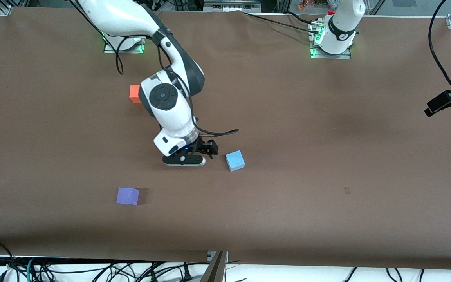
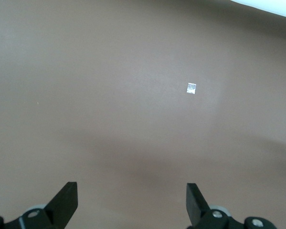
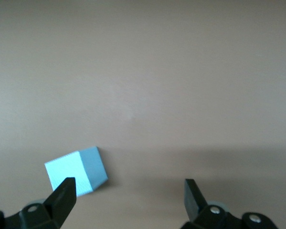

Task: Place blue block between orange and purple blocks
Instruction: 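Lower the right gripper onto the blue cube and grasp it, then carry the blue cube with the right gripper between orange and purple cubes, then lower the blue cube onto the table and open the right gripper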

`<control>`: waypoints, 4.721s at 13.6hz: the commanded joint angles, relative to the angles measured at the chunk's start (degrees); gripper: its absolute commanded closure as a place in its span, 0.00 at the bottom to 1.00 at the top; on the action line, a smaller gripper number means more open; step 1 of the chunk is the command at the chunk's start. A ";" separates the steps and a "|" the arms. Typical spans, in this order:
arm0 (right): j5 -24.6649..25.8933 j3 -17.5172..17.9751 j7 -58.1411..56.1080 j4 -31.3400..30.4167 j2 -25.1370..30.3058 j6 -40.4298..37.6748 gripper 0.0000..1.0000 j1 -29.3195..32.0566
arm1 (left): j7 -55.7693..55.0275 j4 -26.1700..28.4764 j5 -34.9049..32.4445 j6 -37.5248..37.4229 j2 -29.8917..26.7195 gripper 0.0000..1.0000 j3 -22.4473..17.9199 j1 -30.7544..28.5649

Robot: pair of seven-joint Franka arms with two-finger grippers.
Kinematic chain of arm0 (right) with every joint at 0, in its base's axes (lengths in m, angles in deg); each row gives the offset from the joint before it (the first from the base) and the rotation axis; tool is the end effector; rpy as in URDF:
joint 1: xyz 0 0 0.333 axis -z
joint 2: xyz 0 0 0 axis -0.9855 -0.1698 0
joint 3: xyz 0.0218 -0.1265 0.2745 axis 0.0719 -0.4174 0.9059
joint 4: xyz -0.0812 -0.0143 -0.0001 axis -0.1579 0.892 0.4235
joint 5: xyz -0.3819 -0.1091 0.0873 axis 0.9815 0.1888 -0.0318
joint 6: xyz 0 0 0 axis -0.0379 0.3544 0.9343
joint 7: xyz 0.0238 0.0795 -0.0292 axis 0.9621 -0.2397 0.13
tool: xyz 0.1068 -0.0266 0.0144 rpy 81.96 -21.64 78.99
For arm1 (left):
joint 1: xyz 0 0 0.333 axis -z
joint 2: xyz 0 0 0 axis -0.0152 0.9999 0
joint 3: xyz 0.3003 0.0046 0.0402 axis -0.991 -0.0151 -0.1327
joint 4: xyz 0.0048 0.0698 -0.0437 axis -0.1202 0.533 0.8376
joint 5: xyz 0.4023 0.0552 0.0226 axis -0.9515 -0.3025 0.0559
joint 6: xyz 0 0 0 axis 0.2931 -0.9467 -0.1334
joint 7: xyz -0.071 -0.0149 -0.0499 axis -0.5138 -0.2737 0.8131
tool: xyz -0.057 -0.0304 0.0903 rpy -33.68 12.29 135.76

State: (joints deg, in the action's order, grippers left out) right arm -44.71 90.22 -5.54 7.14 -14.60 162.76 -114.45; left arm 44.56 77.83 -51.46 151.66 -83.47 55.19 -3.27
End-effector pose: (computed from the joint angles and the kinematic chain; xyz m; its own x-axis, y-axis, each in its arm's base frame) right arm 0.6232 0.4300 0.3006 0.9758 -0.0473 0.2133 -0.0103 -0.9852 -0.1713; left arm 0.5714 0.0702 0.5674 0.9545 0.2922 0.0598 0.2941 -0.9555 -0.0251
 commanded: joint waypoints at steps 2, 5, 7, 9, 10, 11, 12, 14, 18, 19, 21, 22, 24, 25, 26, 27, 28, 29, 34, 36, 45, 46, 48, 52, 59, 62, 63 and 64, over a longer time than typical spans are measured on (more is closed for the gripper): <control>0.15 -0.63 0.18 2.43 -5.68 9.44 0.00 -2.51 | 1.42 -2.22 0.80 -1.68 1.27 0.00 1.16 0.80; 0.24 -0.72 0.18 3.48 -8.59 14.03 0.00 -4.27 | 0.99 -2.74 0.80 -1.85 1.09 0.00 3.70 0.89; 0.24 -0.81 0.18 5.15 -10.34 14.03 0.00 -5.06 | 1.34 -2.75 0.80 -1.77 1.18 0.00 3.80 0.72; 0.32 -1.16 0.27 6.12 -11.75 14.03 0.00 -6.37 | 0.82 -3.80 0.80 -1.77 1.35 0.00 3.80 0.80; 0.41 -1.33 0.35 6.38 -12.19 14.03 0.00 -6.99 | 0.81 -3.89 0.80 -1.77 1.44 0.00 3.80 0.80; 0.67 -1.33 0.36 6.65 -12.55 14.03 0.00 -7.17 | 1.07 -3.97 0.80 -1.77 1.44 0.00 3.80 0.80; 0.68 -1.33 0.36 6.65 -12.90 14.03 0.00 -7.43 | 0.82 -3.98 0.80 -1.77 1.35 0.00 3.98 0.98; 1.55 -1.33 0.44 7.17 -13.86 14.12 0.00 -8.22 | 0.81 -3.98 0.80 -1.77 1.44 0.00 3.98 0.89; 3.22 -1.42 0.44 8.31 -15.36 14.12 0.00 -8.66 | 1.08 -3.98 0.54 -1.77 1.53 0.00 3.89 0.89; 3.40 -1.42 0.44 8.58 -15.71 14.21 0.00 -8.58 | 0.99 -3.98 0.54 -1.77 1.53 0.00 3.89 0.89; 3.93 -1.42 0.53 9.63 -16.50 14.21 0.00 -8.66 | 0.81 -3.98 0.54 -1.77 1.53 0.00 3.89 0.80; 3.93 -1.42 0.53 9.72 -16.77 14.21 0.00 -8.66 | 0.90 -3.98 0.45 -1.77 1.53 0.00 3.89 0.89; 3.93 -1.33 0.53 9.81 -16.94 14.47 0.02 -8.66 | 1.16 -4.41 0.45 -1.68 1.62 0.00 3.89 0.63; 3.93 -1.33 0.44 9.81 -17.03 14.47 0.14 -8.66 | 0.99 -4.42 0.45 -1.68 1.62 0.00 3.89 0.71; 3.93 -1.33 0.44 9.81 -17.03 14.56 0.28 -8.66 | 0.99 -4.50 0.45 -1.68 1.79 0.00 3.89 0.71; 4.10 -1.42 0.18 9.90 -17.03 14.56 0.42 -8.66 | 0.99 -4.59 0.36 -1.68 1.97 0.00 3.89 0.80; 4.89 -1.42 0.09 9.90 -17.03 14.56 0.54 -8.66 | 1.08 -4.59 0.36 -1.68 1.97 0.00 3.89 0.80; 5.07 -1.33 0.00 9.90 -16.94 14.47 0.64 -8.66 | 1.08 -4.59 0.36 -1.76 1.97 0.00 3.89 0.80; 5.07 -2.12 -0.61 10.34 -14.84 8.97 0.76 -7.79 | 3.00 -4.50 -0.08 -4.04 1.97 0.00 3.98 0.80; 4.81 -3.00 -0.61 14.97 -12.91 -0.59 0.79 -6.56 | 10.36 -4.42 0.10 -4.05 1.97 0.00 3.72 0.10; -5.21 -3.61 -16.78 14.74 -3.16 -23.82 0.80 8.38 | 10.66 -4.50 0.63 -4.49 2.06 0.00 3.89 -0.25; -5.30 -5.01 -17.04 12.91 -1.84 -25.33 0.80 8.56 | 10.66 -4.50 0.63 -4.49 2.06 0.00 3.89 -0.25; -5.65 -7.21 -17.31 7.56 1.23 -25.34 0.80 9.44 | 10.66 -4.50 0.71 -4.49 2.06 0.00 3.89 -0.25; -6.52 -7.75 -21.70 -7.20 9.05 -23.68 0.80 13.57 | 10.66 -4.50 0.71 -4.49 2.06 0.00 3.89 -0.34; -6.71 -8.37 -17.94 -36.75 22.86 -0.39 0.80 14.19 | 10.66 -4.50 0.71 -4.40 2.06 0.00 3.80 -0.43; -6.62 -8.01 -17.48 -44.47 24.27 10.29 0.80 14.19 | 10.66 -4.50 0.71 -4.31 2.06 0.00 3.80 -0.43; -6.62 -7.67 -17.92 -47.55 24.36 15.82 0.80 14.19 | 10.66 -4.50 0.71 -4.31 2.06 0.00 3.80 -0.43; -6.53 -7.05 -19.49 -49.15 24.28 19.53 0.80 14.19 | 10.66 -4.50 0.71 -4.31 2.14 0.00 3.80 -0.43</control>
State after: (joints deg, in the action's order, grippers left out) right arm -50.55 82.29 -23.67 -35.49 7.15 174.99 -100.02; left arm 53.81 75.42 -51.42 148.59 -82.38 59.01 -3.38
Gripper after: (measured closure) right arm 0.445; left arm 0.000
